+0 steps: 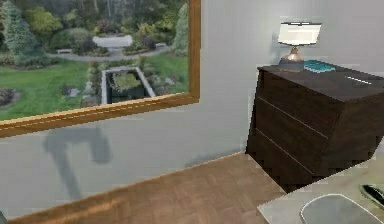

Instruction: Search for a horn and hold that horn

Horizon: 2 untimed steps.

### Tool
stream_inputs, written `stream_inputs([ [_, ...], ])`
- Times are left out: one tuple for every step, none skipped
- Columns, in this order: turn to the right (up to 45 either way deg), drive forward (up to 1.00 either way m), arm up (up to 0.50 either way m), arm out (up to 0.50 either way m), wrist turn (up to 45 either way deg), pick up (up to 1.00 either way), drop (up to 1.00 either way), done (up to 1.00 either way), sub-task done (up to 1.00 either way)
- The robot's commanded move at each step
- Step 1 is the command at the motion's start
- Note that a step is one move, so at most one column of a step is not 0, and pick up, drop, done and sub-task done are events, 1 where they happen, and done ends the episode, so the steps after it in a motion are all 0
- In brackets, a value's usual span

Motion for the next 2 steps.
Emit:
stream_inputs([
  [0.0,0.55,0.0,0.0,0.0,0.0,0.0,0.0,0.0],
  [21.0,0.0,0.0,0.0,0.0,0.0,0.0,0.0,0.0],
])
